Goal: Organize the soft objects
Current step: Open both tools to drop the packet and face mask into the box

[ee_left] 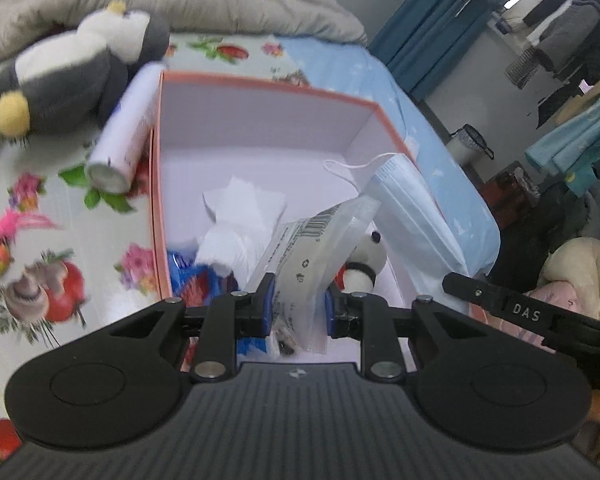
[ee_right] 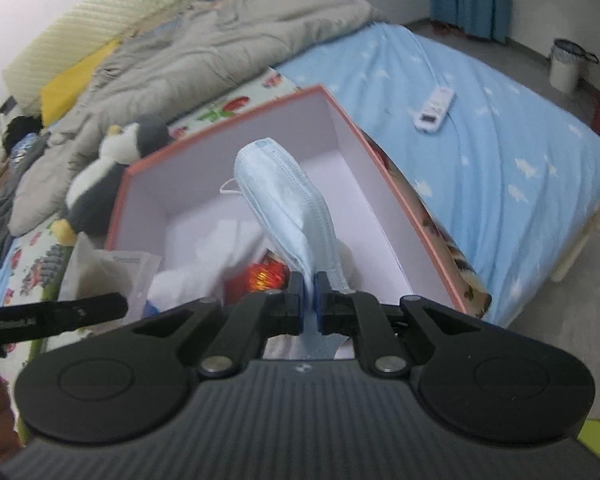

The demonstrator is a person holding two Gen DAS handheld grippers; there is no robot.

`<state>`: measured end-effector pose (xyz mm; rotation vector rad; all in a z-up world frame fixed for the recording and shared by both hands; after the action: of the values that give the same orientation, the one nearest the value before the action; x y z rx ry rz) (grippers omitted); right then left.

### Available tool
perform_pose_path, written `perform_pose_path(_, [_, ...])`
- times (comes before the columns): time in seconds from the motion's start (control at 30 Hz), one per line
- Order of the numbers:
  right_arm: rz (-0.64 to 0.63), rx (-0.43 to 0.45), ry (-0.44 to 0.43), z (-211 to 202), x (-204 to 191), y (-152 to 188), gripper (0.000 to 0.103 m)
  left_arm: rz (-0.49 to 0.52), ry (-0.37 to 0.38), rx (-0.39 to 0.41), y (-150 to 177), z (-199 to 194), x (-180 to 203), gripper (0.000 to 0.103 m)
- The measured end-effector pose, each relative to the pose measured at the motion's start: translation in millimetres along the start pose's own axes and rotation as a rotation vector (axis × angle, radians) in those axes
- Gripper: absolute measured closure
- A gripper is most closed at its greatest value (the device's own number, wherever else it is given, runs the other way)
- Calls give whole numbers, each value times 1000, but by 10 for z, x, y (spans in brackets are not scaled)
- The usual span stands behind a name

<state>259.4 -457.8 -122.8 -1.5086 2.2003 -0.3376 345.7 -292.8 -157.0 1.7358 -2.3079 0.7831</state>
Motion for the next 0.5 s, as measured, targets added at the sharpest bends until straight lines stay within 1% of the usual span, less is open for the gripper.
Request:
perform_pose_path(0.1, [19,-21,10,93,93,29,93,11,-14,-20,33,91,-1,76])
perform_pose_path(0.2, [19,-18,15,105,120,8,91,13,-20,-10,14,78,1,74])
perform_pose_path(0.27, [17,-20,17,105,116,-17,76,27,-41,6,-7,23,21,63])
perform_pose_path(0.3, [15,-22,19,97,115,-23,58,36,-45,17,-11,-20,37,51])
perform_pose_path(0.33, [14,-27,20,82,105,-25,48,41,-49,31,-14,-75,52,43])
perform_pose_path(0.5, [2,7,-2,-65,27,-68,49,63,-49,90,0,-361,90,42])
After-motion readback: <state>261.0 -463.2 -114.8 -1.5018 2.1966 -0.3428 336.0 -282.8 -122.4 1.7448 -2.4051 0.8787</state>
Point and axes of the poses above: each gripper's, at about its wrist camera, not at the fingertips, and z roughly the way its jaws point, x to its right, y to its underside, the point moved 8 cm from there along z, roughly the way its jaws point, and after that the axes turned 11 degrees about -x, right-handed, at the moved point
